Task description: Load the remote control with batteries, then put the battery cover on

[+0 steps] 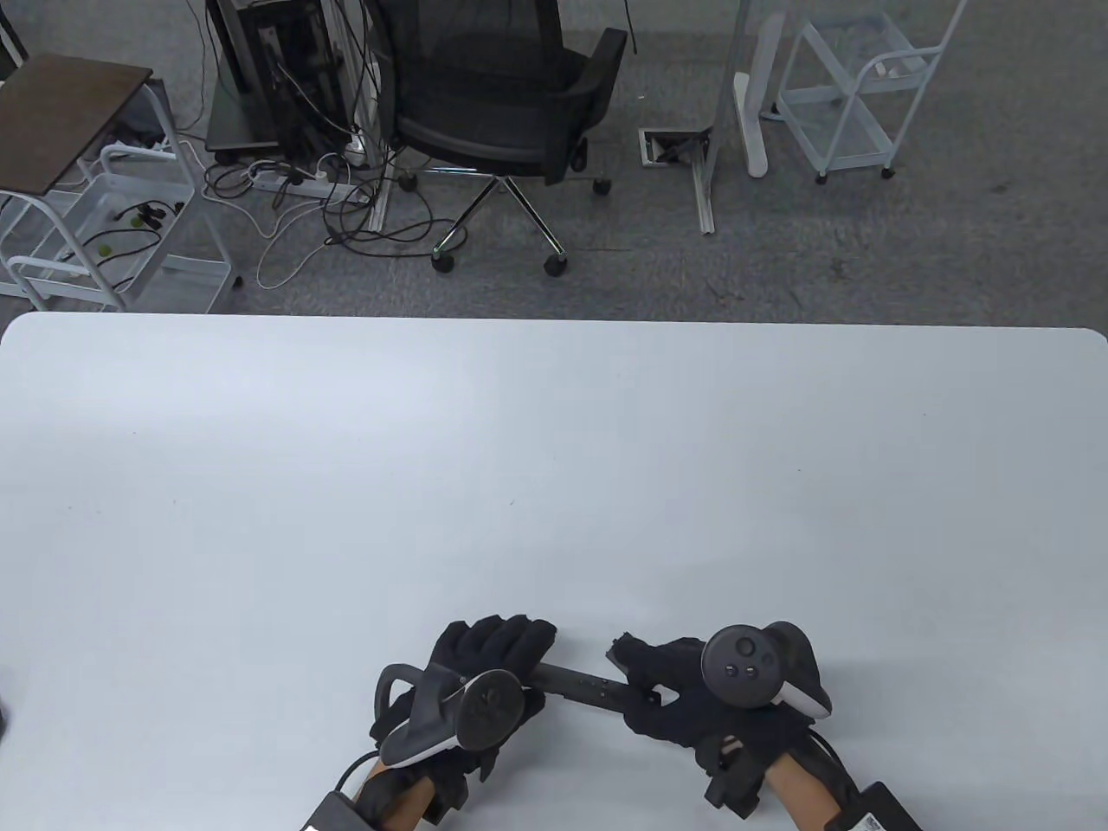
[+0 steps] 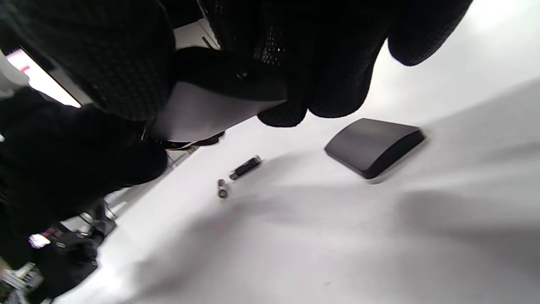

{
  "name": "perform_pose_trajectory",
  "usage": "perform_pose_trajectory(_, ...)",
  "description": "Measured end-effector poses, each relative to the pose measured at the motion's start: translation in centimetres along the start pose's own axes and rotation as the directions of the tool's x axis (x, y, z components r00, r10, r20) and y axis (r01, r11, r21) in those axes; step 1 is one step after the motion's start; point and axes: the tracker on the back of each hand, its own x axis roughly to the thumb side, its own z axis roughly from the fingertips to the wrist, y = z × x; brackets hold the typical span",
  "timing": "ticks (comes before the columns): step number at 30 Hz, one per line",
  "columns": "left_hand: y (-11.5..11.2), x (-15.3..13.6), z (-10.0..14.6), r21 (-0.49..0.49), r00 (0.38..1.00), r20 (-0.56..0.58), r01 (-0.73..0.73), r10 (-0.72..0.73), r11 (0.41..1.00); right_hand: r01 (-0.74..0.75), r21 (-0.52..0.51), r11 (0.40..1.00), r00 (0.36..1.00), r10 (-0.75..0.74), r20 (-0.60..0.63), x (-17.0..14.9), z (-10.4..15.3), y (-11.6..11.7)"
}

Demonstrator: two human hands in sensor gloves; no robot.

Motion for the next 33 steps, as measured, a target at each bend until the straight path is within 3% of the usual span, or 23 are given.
perform_pose_trajectory(4, 0.4, 0.2, 0.1, 0.046, 0.999, 0.013, 0.033, -0.034, 0.998, 0.086, -0.006, 0.996, 0.996, -0.086, 0.009, -0.4, 0.3, -0.3)
perform_pose_trajectory(10, 1.4, -0.6, 0.4, 0.084, 0.991, 0.013, -0.136, 0.136, 0.987, 0.174, -0.095, 0.98, 0.984, -0.171, 0.042, -1.1, 0.8, -0.8)
perform_pose_trajectory(13, 1.1, -1.0, 0.3, 0.021, 0.916, 0.054, -0.4, 0.399, 0.916, 0.31, -0.152, 0.939, 0.95, -0.297, 0.102, -0.9, 0.9, -0.8)
perform_pose_trajectory(16, 0.2, -0.5, -0.2, -0.095, 0.788, 0.081, -0.603, 0.61, 0.792, 0.472, -0.153, 0.869, 0.878, -0.447, 0.17, -0.4, 1.0, -0.7)
perform_pose_trajectory(20, -0.7, 0.7, -0.7, -0.186, 0.745, 0.086, -0.64, 0.661, 0.745, 0.598, -0.158, 0.786, 0.797, -0.563, 0.217, -0.1, 1.5, -0.8)
perform_pose_trajectory(21, -0.9, 1.1, -0.9, -0.22, 0.738, 0.086, -0.641, 0.669, 0.736, 0.652, -0.178, 0.737, 0.756, -0.612, 0.233, -0.2, 1.6, -0.9)
perform_pose_trajectory(23, -1.0, 1.5, -1.0, -0.251, 0.764, 0.094, -0.602, 0.638, 0.758, 0.707, -0.191, 0.681, 0.707, -0.668, 0.233, -0.3, 1.8, -1.1)
perform_pose_trajectory(25, -0.7, 1.1, -0.9, -0.224, 0.817, 0.096, -0.539, 0.568, 0.812, 0.705, -0.231, 0.67, 0.709, -0.666, 0.233, -0.6, 2.0, -1.6)
perform_pose_trajectory(29, 0.6, -1.8, -0.4, -0.004, 0.924, -0.022, -0.382, 0.381, 0.924, 0.669, -0.393, 0.631, 0.731, -0.653, 0.196, -2.4, 3.1, -3.2)
perform_pose_trajectory(33, 1.0, -3.5, -0.2, 0.065, 0.981, -0.141, -0.123, 0.131, 0.99, 0.644, -0.488, 0.59, 0.73, -0.664, 0.161, -3.7, 3.8, -4.3)
